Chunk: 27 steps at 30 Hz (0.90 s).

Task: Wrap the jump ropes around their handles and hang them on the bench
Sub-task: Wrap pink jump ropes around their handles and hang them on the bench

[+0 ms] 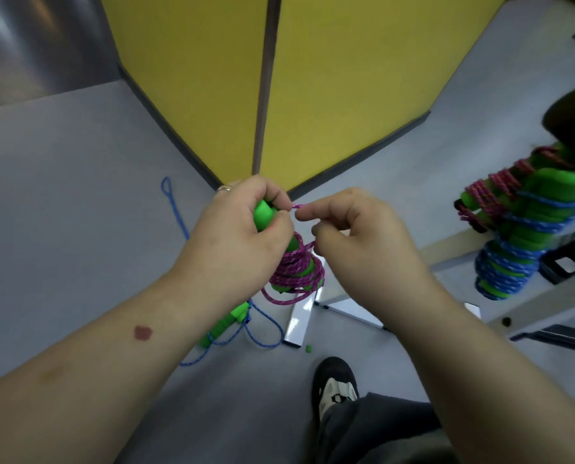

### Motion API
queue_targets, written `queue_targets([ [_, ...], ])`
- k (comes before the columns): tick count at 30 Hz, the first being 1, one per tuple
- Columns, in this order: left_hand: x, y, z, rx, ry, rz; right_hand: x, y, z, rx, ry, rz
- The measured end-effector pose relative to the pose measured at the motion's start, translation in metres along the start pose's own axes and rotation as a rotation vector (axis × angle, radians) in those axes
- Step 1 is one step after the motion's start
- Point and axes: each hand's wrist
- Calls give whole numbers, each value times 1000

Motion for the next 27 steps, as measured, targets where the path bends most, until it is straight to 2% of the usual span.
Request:
queue_targets([
  [3, -2, -11, 31, 57, -88, -9, 0, 33, 0, -181, -14, 29],
  [12, 11, -64, 137, 100, -216, -176, 37, 128, -1, -432, -297, 110],
  [19, 38, -98, 191, 166, -215, -211, 67, 194, 27, -479, -248, 67],
  [24, 55, -108, 209, 217, -232, -181, 82, 219, 38, -405, -192, 94],
  [27, 58, -113, 219, 226, -239, -222, 84, 224, 36, -338, -187, 129],
])
Point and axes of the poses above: each hand's wrist, its own x-axis towards the middle knuckle, its own z-axis out of the palm, y = z × x, and after that the axes turned 8 degrees about y, right-handed
